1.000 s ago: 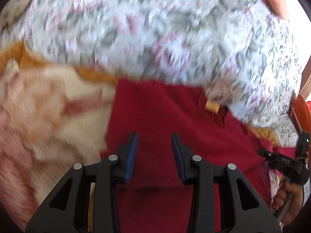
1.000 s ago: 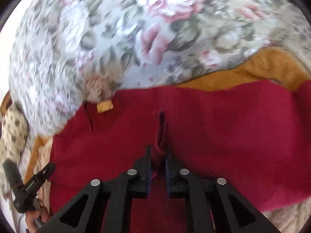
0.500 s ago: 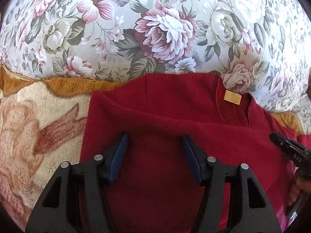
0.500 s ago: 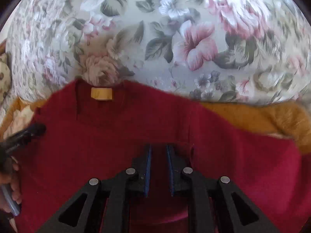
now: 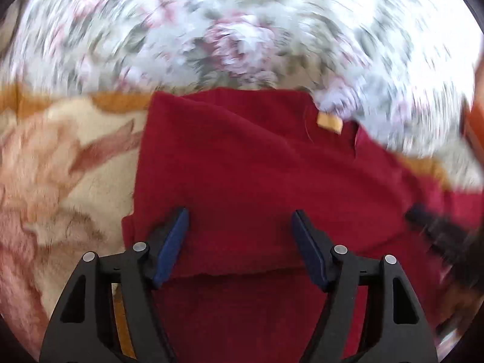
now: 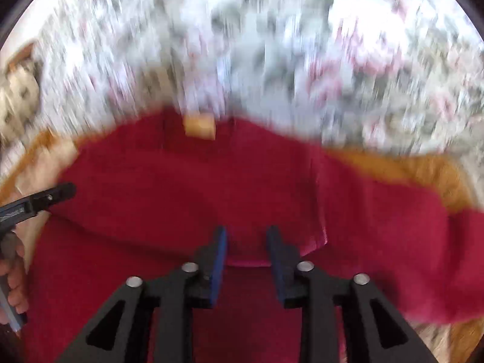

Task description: Fold small clothes

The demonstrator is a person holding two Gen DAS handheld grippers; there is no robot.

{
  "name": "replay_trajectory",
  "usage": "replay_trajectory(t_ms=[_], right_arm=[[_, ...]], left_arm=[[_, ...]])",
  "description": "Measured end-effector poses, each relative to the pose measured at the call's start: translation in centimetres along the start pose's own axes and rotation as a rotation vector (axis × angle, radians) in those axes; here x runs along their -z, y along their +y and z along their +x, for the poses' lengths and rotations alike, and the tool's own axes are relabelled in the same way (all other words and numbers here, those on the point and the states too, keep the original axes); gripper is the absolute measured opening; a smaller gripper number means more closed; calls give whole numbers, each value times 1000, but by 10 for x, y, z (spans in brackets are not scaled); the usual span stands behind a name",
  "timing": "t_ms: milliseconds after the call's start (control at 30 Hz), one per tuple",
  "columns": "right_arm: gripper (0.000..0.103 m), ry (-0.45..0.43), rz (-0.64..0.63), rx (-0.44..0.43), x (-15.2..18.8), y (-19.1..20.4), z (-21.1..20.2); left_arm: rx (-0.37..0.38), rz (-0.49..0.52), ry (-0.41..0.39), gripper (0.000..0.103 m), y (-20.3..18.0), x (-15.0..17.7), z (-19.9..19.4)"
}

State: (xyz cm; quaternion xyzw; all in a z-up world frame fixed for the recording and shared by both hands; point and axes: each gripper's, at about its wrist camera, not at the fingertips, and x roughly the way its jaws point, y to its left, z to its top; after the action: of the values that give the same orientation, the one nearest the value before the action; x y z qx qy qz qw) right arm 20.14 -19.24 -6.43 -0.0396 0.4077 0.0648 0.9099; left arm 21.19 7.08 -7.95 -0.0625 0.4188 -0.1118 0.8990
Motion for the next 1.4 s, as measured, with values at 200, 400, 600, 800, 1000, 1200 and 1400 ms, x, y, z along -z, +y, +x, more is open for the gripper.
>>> replay_trajectory(t_ms=[200,400,600,800,1000,1200,1400], right_arm=[[31,-24,-63,84,0,10,3],[32,-24,-65,84,0,7,3],[33,-23,-57,72,3,4,-6],[33,-22,-47,61,2,4,-5],[34,-27,-65,87,3,7,-5],[36,-26,-79,106,2,7,-4],[36,-24,-58,79,2,3,-4]], left_arm=[[-51,46,6,78,-9,3,3],[-57,52,-1,79,-6,6,5],[-90,85,-9,82,-14,11,12],[-76,78,-12,82,-12,11,11],[-77,77,-13,82,-13,11,10],[-80,79,-13,82,-13,11,11],[-77,78,-15,82,-13,11,11]])
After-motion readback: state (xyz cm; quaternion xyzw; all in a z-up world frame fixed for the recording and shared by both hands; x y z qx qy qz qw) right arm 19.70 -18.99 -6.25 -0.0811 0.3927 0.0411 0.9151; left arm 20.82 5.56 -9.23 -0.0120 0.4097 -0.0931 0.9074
